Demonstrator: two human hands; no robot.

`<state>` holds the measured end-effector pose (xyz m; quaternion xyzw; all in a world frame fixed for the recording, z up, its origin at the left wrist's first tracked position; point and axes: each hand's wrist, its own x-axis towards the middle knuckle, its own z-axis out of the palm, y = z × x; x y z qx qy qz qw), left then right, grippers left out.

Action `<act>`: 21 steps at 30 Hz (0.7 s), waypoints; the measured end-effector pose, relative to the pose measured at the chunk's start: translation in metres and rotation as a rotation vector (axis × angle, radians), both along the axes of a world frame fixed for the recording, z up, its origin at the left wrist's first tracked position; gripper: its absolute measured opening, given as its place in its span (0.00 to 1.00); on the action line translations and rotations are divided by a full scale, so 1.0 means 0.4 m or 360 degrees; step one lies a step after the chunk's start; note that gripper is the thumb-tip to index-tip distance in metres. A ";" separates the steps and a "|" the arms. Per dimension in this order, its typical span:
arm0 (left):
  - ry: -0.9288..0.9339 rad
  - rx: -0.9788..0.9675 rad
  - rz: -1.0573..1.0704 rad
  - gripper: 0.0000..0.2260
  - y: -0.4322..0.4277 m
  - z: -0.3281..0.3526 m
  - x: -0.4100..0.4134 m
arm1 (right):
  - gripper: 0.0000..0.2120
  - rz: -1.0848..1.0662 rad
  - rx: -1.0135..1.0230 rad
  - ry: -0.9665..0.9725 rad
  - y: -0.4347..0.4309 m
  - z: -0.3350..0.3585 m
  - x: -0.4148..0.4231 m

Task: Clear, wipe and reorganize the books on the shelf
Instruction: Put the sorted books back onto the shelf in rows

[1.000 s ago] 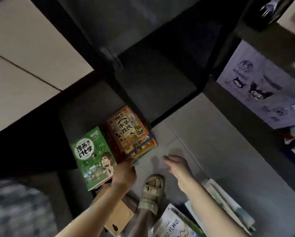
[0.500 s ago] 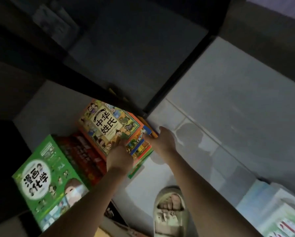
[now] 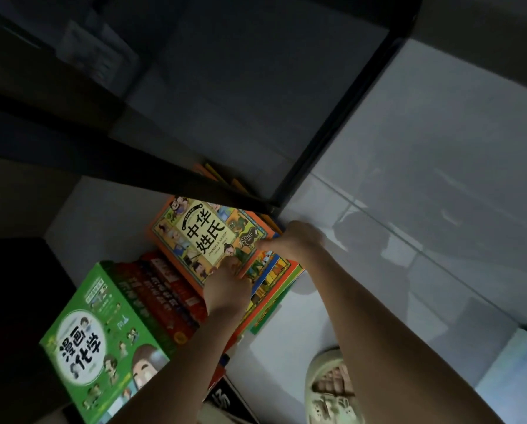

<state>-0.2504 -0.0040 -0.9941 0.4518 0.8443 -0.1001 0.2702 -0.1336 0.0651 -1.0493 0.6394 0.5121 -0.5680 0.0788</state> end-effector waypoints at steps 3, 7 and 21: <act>-0.0027 -0.0015 -0.0047 0.20 -0.013 0.000 0.011 | 0.30 0.0047 0.0042 0.0010 -0.014 -0.001 0.014; -0.0035 -0.0086 -0.0164 0.22 -0.037 0.004 0.026 | 0.25 0.0016 0.0120 0.0007 -0.057 0.008 0.009; -0.0080 0.0277 0.0153 0.09 -0.125 0.115 -0.014 | 0.12 -0.0251 -0.0006 0.0503 -0.111 0.075 0.085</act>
